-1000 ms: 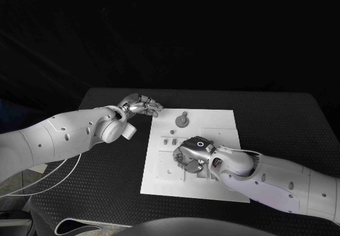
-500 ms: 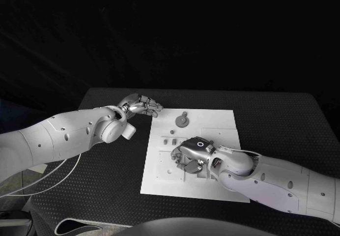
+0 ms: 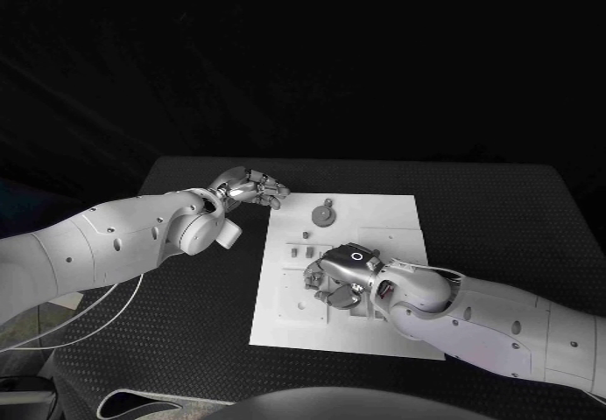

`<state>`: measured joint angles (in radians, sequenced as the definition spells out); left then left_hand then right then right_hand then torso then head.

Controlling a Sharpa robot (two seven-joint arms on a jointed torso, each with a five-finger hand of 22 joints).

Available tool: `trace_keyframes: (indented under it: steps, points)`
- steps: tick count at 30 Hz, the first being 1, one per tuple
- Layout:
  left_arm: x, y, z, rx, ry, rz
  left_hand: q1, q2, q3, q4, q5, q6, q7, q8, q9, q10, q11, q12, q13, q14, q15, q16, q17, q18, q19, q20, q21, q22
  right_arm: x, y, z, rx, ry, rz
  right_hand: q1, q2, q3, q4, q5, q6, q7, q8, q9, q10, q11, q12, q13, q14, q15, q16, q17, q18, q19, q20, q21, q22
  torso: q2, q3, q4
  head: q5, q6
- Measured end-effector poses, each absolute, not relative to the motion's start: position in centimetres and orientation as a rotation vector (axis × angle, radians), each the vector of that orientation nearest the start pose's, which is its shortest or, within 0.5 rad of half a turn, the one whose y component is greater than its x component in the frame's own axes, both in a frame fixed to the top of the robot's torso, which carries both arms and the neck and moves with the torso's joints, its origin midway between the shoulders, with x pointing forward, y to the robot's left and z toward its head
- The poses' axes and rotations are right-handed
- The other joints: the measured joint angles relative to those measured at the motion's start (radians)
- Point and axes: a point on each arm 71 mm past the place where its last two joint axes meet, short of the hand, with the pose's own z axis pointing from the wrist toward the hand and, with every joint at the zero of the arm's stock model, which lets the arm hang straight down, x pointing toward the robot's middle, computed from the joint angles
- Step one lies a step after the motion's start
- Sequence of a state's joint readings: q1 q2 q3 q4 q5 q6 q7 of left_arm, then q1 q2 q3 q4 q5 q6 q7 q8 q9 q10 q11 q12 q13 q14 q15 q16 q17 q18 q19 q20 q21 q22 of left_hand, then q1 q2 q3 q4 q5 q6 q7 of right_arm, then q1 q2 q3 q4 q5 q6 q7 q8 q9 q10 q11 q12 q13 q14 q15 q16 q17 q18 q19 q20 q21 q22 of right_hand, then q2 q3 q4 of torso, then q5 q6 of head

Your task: Assemble the parts on the task board

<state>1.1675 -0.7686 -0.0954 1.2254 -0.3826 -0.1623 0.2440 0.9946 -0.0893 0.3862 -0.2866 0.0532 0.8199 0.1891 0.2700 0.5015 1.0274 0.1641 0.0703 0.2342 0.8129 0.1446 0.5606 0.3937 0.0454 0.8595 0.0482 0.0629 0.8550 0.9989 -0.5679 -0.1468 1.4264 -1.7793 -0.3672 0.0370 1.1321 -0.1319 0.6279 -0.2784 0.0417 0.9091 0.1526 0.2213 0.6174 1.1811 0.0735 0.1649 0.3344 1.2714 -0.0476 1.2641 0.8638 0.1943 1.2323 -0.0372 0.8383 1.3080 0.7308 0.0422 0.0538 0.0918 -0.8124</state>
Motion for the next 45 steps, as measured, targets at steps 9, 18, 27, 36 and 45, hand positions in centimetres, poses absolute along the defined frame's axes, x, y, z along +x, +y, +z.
trace_keyframes:
  steps: [9,18,27,36,45]
  points:
    - [51.97,25.26,-23.83,-0.826,1.729,-1.211,0.0,0.0,0.0,0.0,0.0,0.0,0.0,0.0,0.0,0.0,0.0,0.0,-0.001,0.0,0.0,-0.004,0.001,0.0,0.0,0.0,0.0,-0.001,40.88,-7.38,-30.28,-0.631,1.662,0.877,0.0,0.0,0.0,0.006,0.0,-0.005,0.001,0.0,0.0,0.0,0.0,0.0,0.002,0.0,0.0,0.0,0.002,0.0,-0.001,0.001,0.0,0.0,0.0,-0.0001,-0.0001,-0.001,0.001]
    - [51.97,25.27,-23.83,-0.826,1.729,-1.211,0.0,0.0,-0.002,0.002,0.0,0.0,0.0,0.0,0.0,0.0,0.0,0.0,-0.001,0.0,0.0,-0.004,0.002,0.0,0.0,0.0,0.0,-0.002,40.89,-7.39,-30.28,-0.63,1.662,0.877,0.0,0.0,0.003,0.008,0.0,-0.007,0.006,0.0,0.0,0.006,-0.006,-0.003,0.005,0.002,0.002,0.0,0.003,0.0,0.004,-0.004,0.0,0.0,0.0,-0.0007,0.0,-0.002,0.001]
    - [51.96,25.34,-23.83,-0.826,1.729,-1.21,0.0,0.0,-0.002,0.002,0.0,0.0,0.0,0.0,0.0,0.0,0.0,0.0,-0.002,0.0,0.0,-0.004,0.003,0.0,0.0,0.0,0.0,-0.002,40.88,-7.36,-30.25,-0.627,1.659,0.873,0.0,0.0,0.003,0.008,0.0,-0.006,0.007,0.0,0.0,0.006,-0.006,-0.003,0.007,0.003,0.004,0.0,0.003,0.0,0.004,-0.004,0.0,0.0,0.0,-0.0011,0.0003,-0.003,0.001]
    - [51.96,25.35,-23.83,-0.827,1.729,-1.209,0.0,0.0,-0.005,0.0,0.0,0.0,0.0,0.0,0.0,0.0,0.0,0.0,-0.002,0.0,0.0,-0.004,0.004,0.0,0.0,0.0,0.0,-0.003,40.77,-7.12,-30.2,-0.625,1.654,0.855,-0.008,-0.008,-0.003,0.014,0.0,-0.006,0.007,0.0,0.0,0.008,-0.007,-0.003,0.008,0.005,0.005,0.0,0.004,0.0,0.004,-0.003,0.0,0.0,0.0,-0.0011,0.0006,-0.003,0.002]
    - [51.96,25.36,-23.81,-0.827,1.729,-1.209,0.0,0.0,-0.005,0.0,0.0,0.0,0.0,0.0,-0.001,0.0,0.0,0.0,-0.003,0.0,0.0,-0.004,0.005,0.0,0.0,0.0,0.0,-0.003,40.69,-6.42,-30.13,-0.631,1.649,0.837,-0.018,-0.018,-0.002,0.027,0.0,-0.006,0.007,0.0,-0.001,0.009,-0.009,-0.003,0.008,0.007,0.007,0.0,0.005,0.0,0.006,-0.002,0.0,0.0,0.0,-0.0012,0.0006,-0.002,0.001]
